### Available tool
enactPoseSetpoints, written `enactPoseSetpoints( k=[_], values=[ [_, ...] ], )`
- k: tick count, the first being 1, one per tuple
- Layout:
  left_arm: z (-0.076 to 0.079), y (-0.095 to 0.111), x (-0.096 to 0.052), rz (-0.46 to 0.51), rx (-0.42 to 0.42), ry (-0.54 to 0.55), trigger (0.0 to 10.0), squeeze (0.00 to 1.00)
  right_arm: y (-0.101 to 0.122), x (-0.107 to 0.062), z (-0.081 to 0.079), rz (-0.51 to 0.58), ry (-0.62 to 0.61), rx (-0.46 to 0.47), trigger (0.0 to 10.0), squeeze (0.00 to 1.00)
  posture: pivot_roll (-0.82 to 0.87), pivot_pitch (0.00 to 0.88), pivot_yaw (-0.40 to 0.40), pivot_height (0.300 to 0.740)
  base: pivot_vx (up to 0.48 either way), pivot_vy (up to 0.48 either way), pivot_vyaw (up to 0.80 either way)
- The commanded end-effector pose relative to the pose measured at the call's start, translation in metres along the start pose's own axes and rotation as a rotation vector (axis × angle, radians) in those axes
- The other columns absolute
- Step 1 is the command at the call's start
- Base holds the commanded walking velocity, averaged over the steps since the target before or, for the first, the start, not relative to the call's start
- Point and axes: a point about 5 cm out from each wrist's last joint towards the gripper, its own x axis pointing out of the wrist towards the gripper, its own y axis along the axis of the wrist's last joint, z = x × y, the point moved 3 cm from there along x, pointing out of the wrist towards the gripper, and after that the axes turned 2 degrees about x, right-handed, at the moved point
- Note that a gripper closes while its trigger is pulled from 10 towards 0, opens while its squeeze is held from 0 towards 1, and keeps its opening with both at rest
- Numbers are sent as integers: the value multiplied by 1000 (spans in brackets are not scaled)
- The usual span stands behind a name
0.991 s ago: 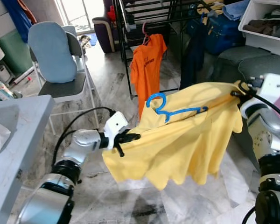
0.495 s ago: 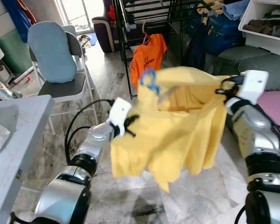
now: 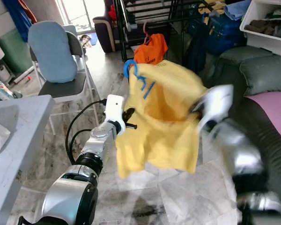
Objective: Hang hanger
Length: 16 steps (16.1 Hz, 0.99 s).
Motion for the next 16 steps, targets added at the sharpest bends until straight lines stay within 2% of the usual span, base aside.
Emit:
enactPoseSetpoints(
  k=[1,4,6,7,8,9,10,13,14,16],
  values=[
    [-12,16,1,44,-33,61,0,0,-6,-3,-20,-34,105,-46,0,0,-237,0,94,740,0,0,0],
    [-12,18,2,48,-50,66,0,0,-28,-12,-33,-104,150,-98,0,0,-238,0,94,740,0,0,0],
    [-13,20,2,50,-62,69,0,0,-45,-20,-37,-172,178,-205,0,0,-240,0,95,740,0,0,0],
    [-13,21,3,52,-68,63,0,0,-54,-24,-37,-208,182,-291,4431,0,-240,0,94,740,0,0,0],
    [-11,22,3,55,-68,50,0,0,-54,-25,-36,-194,168,-343,10000,0,-241,0,94,740,0,0,0],
    [-8,24,3,63,-63,26,0,0,-46,-27,-36,-141,154,-298,10000,1000,-241,0,94,740,0,0,0],
    [-8,24,3,66,-59,18,0,0,-42,-27,-35,-118,139,-259,10000,1000,-241,0,94,740,0,0,0],
    [-9,26,3,75,-68,25,0,0,-37,-30,-36,-96,122,-319,10000,1000,-242,0,96,740,0,0,0],
    [-9,27,3,80,-70,29,0,0,-32,-28,-36,-64,94,-350,10000,1000,-242,0,96,740,0,0,0],
    [-10,30,3,89,-68,24,0,0,-16,-29,-45,34,145,-458,10000,1000,-247,0,97,740,0,0,0]
  ],
)
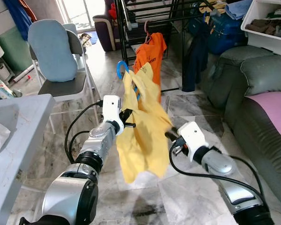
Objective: Hang hanger
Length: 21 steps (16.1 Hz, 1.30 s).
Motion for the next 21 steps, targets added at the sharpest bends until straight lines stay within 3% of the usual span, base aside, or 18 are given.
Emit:
enactPoseSetpoints(
  k=[1,3,6,8,10,13,17,20,21],
  values=[
    [-3,31,3,102,27,-5,0,0,18,1,-4,71,29,-83,10000,1000,-247,0,97,740,0,0,0],
    [-4,33,2,103,55,-22,0,0,24,-3,-9,83,94,-123,10000,1000,-251,0,98,740,0,0,0],
    [-5,36,1,111,88,-43,0,0,27,-8,-17,93,183,-76,10000,1000,-250,0,98,740,0,0,0],
    [0,40,-2,132,206,-134,0,0,34,-16,-18,133,259,-44,10000,1000,-249,0,99,740,0,0,0],
    [3,36,-11,95,380,-323,0,0,40,-28,2,148,270,-50,10000,1000,-251,0,104,740,0,0,0],
    [-10,24,-25,-9,583,-448,0,0,41,-41,20,119,309,-114,10000,1000,-249,0,112,740,0,0,0],
    [-27,22,-37,-96,743,-533,0,0,52,-57,43,99,354,-171,10000,1000,-251,0,118,740,0,0,0],
    [-24,16,-44,-115,842,-626,0,0,49,-65,49,61,408,-166,10000,1000,-254,0,121,740,0,0,0],
    [-15,13,-49,-95,859,-724,0,0,46,-68,56,33,410,-182,10000,1000,-254,0,119,740,0,0,0]
  ],
)
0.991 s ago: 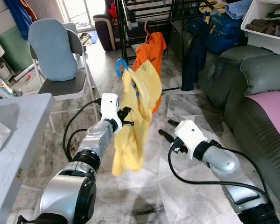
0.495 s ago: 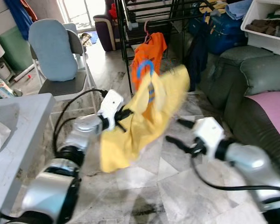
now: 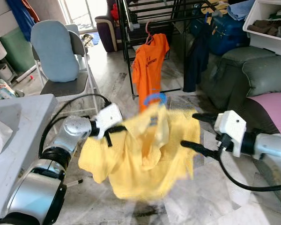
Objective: Hang hanger
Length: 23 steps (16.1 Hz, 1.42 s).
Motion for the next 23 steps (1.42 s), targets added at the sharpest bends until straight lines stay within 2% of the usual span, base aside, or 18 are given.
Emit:
enactPoseSetpoints(
  k=[1,3,4,5,6,8,10,12,14,15,16,17,20,23],
  values=[
    [0,11,-4,56,70,-42,0,0,1,-4,4,-10,11,-10,10000,1000,-254,0,119,740,0,0,0],
    [5,14,-4,79,104,-88,0,0,-2,-6,5,-32,29,-8,10000,1000,-251,0,117,740,0,0,0],
    [9,17,-3,100,129,-116,0,0,-5,-6,5,-51,49,-17,10000,882,-251,0,117,740,0,0,0],
    [11,18,-3,103,145,-131,0,0,-5,-6,4,-54,63,-18,10000,424,-251,0,117,740,0,0,0],
    [16,19,-3,109,180,-166,0,0,-5,-5,3,-55,94,-14,10000,12,-251,0,117,740,0,0,0],
    [19,25,-1,155,197,-184,0,0,-12,-3,-1,-80,140,5,10000,0,-242,0,115,740,0,0,0],
    [24,26,0,156,226,-217,0,0,-17,-1,-6,-91,182,37,10000,0,-242,0,115,740,0,0,0],
    [29,29,3,179,222,-236,0,0,-18,3,-12,-89,231,60,10000,0,-238,0,114,740,0,0,0],
    [30,30,4,187,230,-242,0,0,-22,4,-15,-115,273,45,10000,0,-237,0,113,740,0,0,0],
    [31,31,5,197,232,-251,0,0,-26,4,-14,-131,278,39,8627,0,-235,0,112,740,0,0,0],
    [31,33,5,206,234,-257,0,0,-31,3,-11,-167,282,18,1765,0,-235,0,112,740,0,0,0],
    [31,34,5,209,235,-260,0,0,-36,3,-9,-201,286,-4,0,0,-234,0,111,740,0,0,0],
    [30,33,4,204,236,-258,0,0,-42,0,-8,-242,310,-11,0,0,-234,0,109,740,0,0,0],
    [31,34,5,208,233,-256,0,0,-43,3,-6,-239,309,-8,0,0,-234,0,106,740,0,0,0]
  ],
)
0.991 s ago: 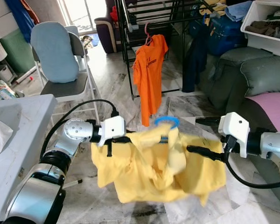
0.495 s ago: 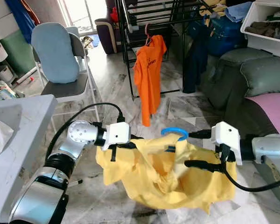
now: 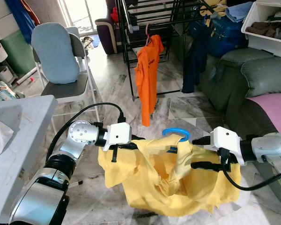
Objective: Hang hanger
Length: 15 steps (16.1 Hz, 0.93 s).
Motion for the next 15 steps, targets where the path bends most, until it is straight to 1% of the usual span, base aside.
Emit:
enactPoseSetpoints(
  k=[1,7,13,15],
  values=[
    [-6,7,-3,21,33,18,0,0,7,2,3,10,22,-27,0,0,-234,0,106,740,0,0,0],
    [-7,7,-3,13,44,27,0,0,8,4,8,18,20,-42,0,0,-232,0,97,740,0,0,0],
    [-9,8,-2,19,44,37,0,0,3,6,1,14,54,-21,0,0,-234,0,97,740,0,0,0],
    [-11,9,-1,25,44,47,0,0,1,8,-4,14,73,-5,0,0,-237,0,98,740,0,0,0]
  ],
)
